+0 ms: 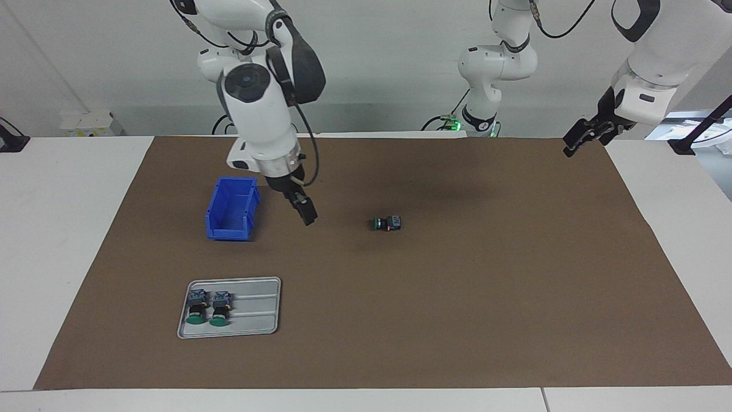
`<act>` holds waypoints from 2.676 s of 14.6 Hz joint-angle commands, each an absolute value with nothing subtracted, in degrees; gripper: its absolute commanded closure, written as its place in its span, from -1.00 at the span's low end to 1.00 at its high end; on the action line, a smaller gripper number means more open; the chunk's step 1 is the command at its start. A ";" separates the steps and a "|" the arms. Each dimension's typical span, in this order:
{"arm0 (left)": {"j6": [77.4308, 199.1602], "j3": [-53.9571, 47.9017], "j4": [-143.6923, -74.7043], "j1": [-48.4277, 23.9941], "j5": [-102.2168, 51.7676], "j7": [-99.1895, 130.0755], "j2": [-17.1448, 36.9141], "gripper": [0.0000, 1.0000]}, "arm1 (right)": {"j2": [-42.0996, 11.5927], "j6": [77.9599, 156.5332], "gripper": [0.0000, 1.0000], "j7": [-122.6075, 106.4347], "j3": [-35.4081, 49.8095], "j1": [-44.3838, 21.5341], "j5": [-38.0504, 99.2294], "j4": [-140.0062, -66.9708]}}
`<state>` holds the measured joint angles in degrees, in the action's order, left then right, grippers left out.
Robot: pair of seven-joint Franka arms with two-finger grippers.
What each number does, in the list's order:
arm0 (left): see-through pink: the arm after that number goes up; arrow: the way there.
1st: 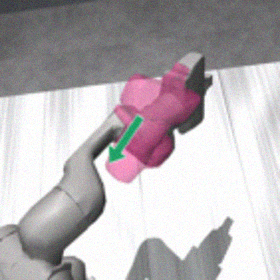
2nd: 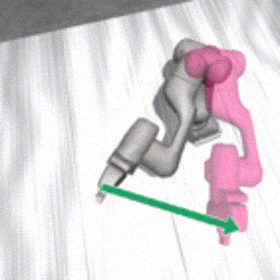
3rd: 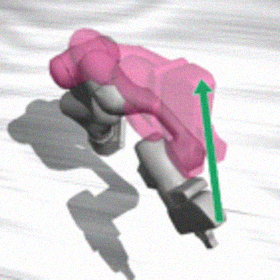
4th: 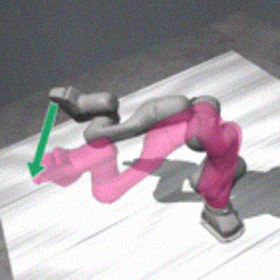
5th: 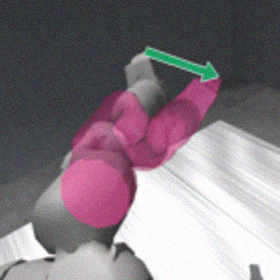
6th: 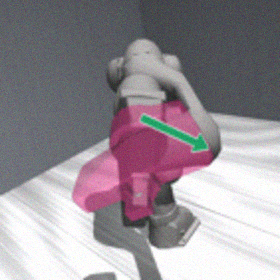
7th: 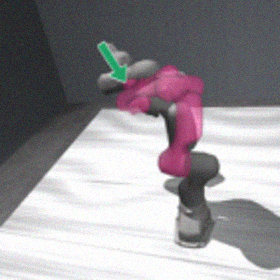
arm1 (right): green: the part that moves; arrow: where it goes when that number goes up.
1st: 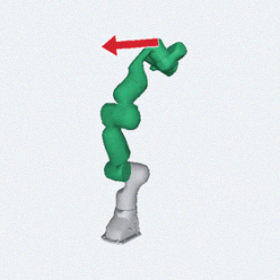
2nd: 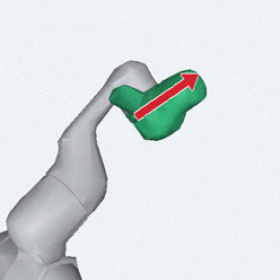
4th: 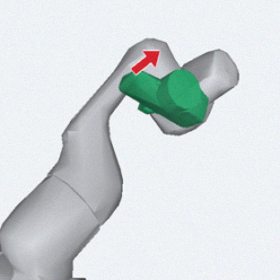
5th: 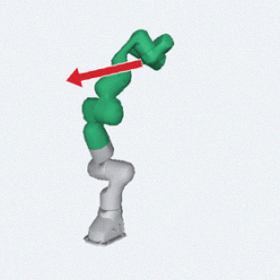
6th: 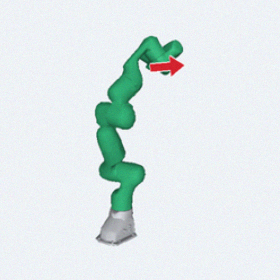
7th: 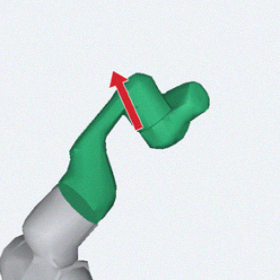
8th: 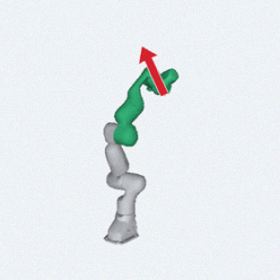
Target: Place and press button with both arms
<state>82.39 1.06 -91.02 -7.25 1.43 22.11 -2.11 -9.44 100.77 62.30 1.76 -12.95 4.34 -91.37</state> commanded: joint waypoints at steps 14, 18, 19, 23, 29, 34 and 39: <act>105.97 1.32 -103.18 -31.44 -8.61 95.51 6.58 -1.00 | 0.42 79.10 -0.98 9.93 2.63 3.69 -2.90 -86.12; 113.10 1.32 -104.33 -37.69 -8.70 109.57 11.59 -0.99 | 1.50 79.45 -0.98 7.49 2.64 3.78 -2.81 -87.63; 113.46 1.32 -104.41 -39.10 -8.70 110.56 12.38 -0.99 | 1.32 79.45 -0.98 6.69 2.03 3.78 -2.73 -87.63; 117.59 1.41 -104.33 -42.43 -8.61 117.32 17.21 -0.99 | 1.14 79.19 -0.98 6.24 0.88 3.34 -2.37 -87.63; 123.22 1.67 -105.47 -45.53 -8.09 121.64 21.26 -0.99 | 1.32 79.10 -0.98 5.80 0.70 3.52 -2.46 -88.50; 126.12 1.67 -105.38 -45.79 -7.91 122.78 23.73 -0.98 | 1.32 79.10 -0.98 5.80 0.70 3.25 -2.46 -88.51; 125.86 1.67 -105.21 -45.79 -7.91 122.78 23.82 -0.20 | 1.32 79.10 -0.98 5.80 0.70 3.25 -2.55 -88.51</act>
